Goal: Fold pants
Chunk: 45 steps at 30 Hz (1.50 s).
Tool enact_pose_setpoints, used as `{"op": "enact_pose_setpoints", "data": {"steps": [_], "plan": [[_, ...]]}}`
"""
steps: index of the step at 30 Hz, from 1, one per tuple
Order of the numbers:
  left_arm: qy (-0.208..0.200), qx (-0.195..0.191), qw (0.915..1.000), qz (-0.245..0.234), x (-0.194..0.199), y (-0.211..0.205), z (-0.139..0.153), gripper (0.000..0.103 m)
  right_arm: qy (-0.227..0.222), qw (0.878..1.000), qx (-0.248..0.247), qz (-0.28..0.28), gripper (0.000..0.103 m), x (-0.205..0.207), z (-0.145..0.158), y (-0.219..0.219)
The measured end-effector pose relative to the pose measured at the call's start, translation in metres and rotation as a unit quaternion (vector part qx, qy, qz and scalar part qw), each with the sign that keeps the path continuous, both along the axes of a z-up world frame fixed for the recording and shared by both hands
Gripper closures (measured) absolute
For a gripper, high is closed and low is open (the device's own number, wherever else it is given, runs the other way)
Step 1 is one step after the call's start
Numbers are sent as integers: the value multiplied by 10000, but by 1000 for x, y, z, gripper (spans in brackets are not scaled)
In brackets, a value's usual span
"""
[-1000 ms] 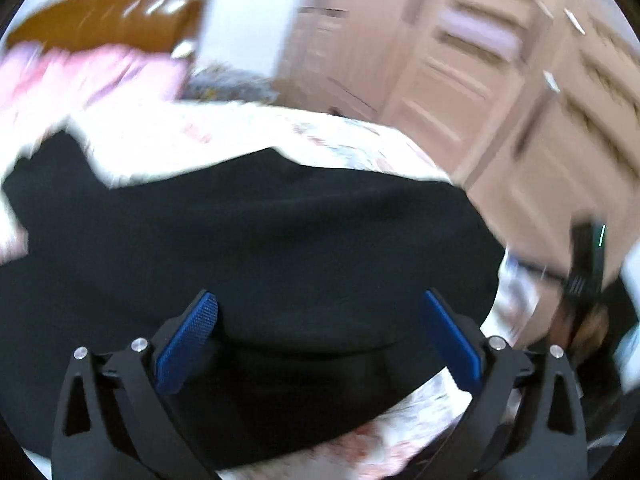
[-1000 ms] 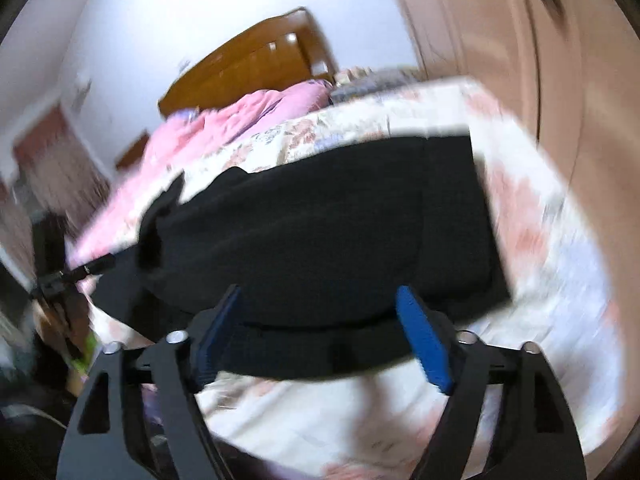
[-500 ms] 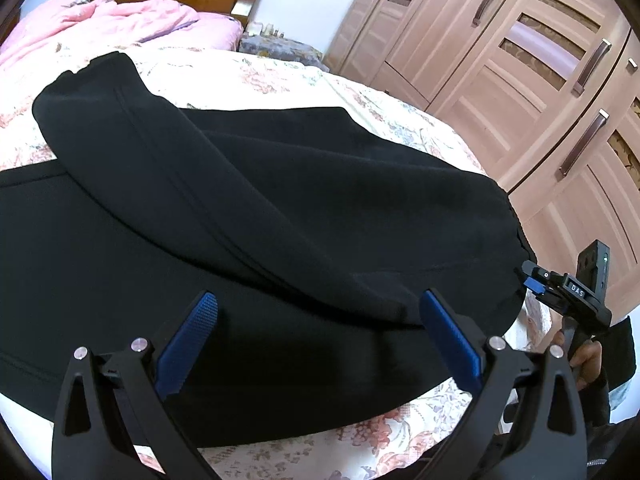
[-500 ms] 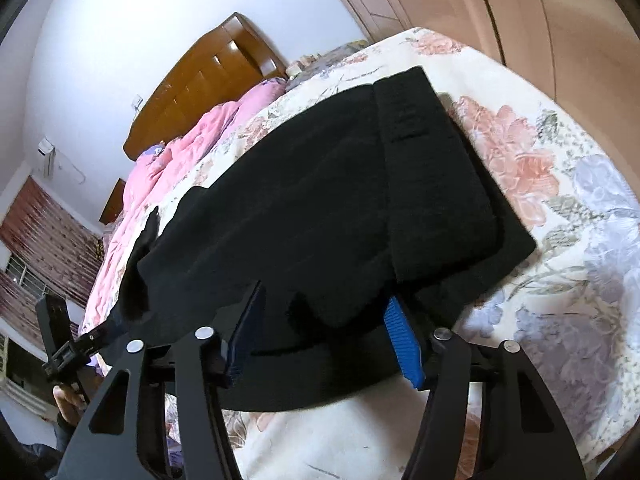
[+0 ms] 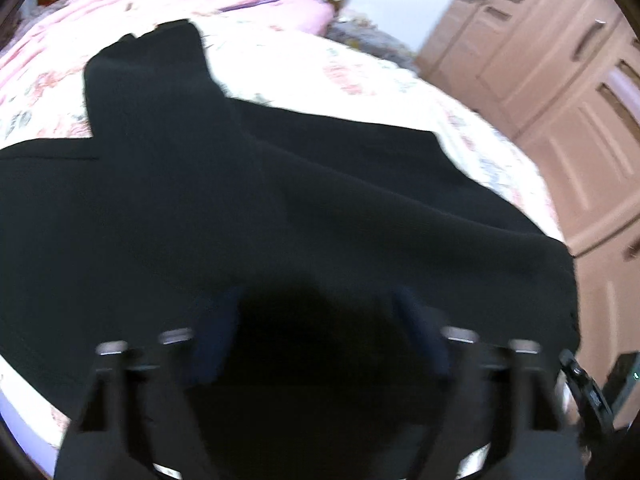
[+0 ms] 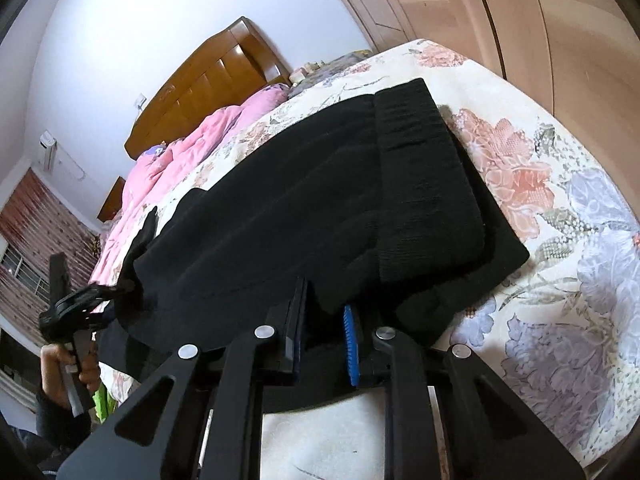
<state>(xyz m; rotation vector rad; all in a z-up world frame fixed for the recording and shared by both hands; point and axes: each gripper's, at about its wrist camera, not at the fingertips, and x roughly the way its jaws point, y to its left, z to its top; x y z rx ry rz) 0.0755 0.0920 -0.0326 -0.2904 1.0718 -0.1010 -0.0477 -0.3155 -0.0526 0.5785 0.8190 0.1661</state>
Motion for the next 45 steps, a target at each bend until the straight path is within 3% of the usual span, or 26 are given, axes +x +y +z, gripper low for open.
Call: {"op": "enact_pose_setpoints", "data": {"steps": [1,2,5,8,12,15,18,21,26,30,35,39,45], "plan": [[-47,86,9999,27,0,3,0,81,10,10000,84,-21,83,3,1,5],[-167,24,9998,-44,-2,7,1,91,-2,9999,145,-29,83,3,0,4],[-547,-236,9981,-136,-14,18,8,95,-178,9998,-98,13,87,0,5,8],[-1176,-73,9929,-189,-37,16,34,95,-537,9977,-404,125,94,-3,26,16],[-1773,-73,9837,-298,-78,18,75,95,-877,9938,-644,247,94,-14,56,14],[-1604,-112,9859,-462,-99,17,73,95,-624,9953,-714,175,94,-17,44,1],[-1023,86,9930,-589,-102,9,33,95,15,9992,-403,62,94,-15,5,-9],[-694,161,9961,-526,-101,10,1,95,13,9994,-360,-1,95,-18,1,-8],[-857,206,9944,-585,-106,12,13,95,-141,9986,-502,43,95,-23,19,-6],[-610,296,9960,-586,-101,7,1,95,252,9991,-342,-1,95,-22,-5,-8],[-568,282,9965,-553,-103,10,-5,94,104,9988,-482,81,95,-23,9,-2],[-567,359,9961,-579,-102,8,-7,94,277,9991,-306,1,95,-20,-6,-9],[-557,404,9954,-660,-103,9,-8,92,170,9987,-464,-73,96,-24,7,-5]]}}
